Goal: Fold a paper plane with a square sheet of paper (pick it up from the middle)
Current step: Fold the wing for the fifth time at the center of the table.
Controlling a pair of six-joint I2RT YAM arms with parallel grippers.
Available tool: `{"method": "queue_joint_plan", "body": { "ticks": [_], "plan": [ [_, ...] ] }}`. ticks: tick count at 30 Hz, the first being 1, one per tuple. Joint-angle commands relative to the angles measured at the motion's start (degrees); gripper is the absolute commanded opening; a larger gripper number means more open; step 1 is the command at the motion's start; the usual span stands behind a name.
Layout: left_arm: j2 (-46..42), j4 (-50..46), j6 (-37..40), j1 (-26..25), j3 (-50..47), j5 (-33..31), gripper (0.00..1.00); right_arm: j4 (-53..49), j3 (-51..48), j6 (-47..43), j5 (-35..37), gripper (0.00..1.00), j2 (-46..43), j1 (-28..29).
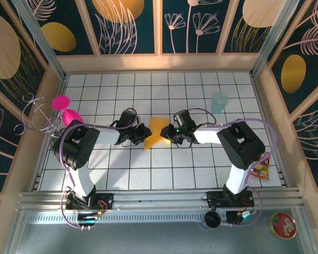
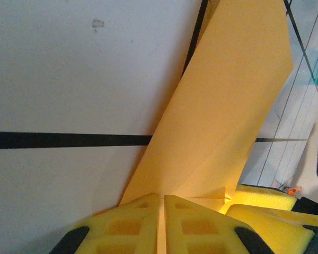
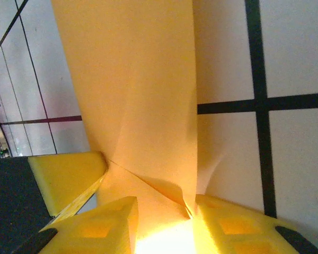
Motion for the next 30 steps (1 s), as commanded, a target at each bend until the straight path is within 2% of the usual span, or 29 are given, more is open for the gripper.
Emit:
{"method": "queue_joint_plan", "body": {
  "ticks": [1,12,16,21,23,30],
  "plan": [
    [0.55,1.27,-0.73,0.43,-0.8,1.89,0.12,3.78,-1.35,1.3,-1.18,0.32,-1.82,-0.48],
    [0.32,0.14,0.13,0.58,-0.53,1.23,0.12,6.68,-2.31,2.07,0.0,0.26,-2.2,-0.93],
    [0.11,-0.38,0.62,0.56,-0.17,1.02,0.13,6.72,-2.47,1.76,0.64,0.19,-2.43,-1.2],
    [-1.5,-1.47,2.72,0.54,0.58,0.12,0.14,6.93,-2.59,1.72,1.61,0.04,-3.27,-1.3],
    [-3.04,-1.91,4.55,0.6,1.16,-0.56,0.16,6.77,-2.53,1.68,2.27,0.0,-3.86,-1.36],
    [-11.98,0.64,11.75,0.6,-0.07,-4.54,0.32,6.07,-2.44,2.79,2.96,0.0,-7.54,-3.15]
  ]
}}
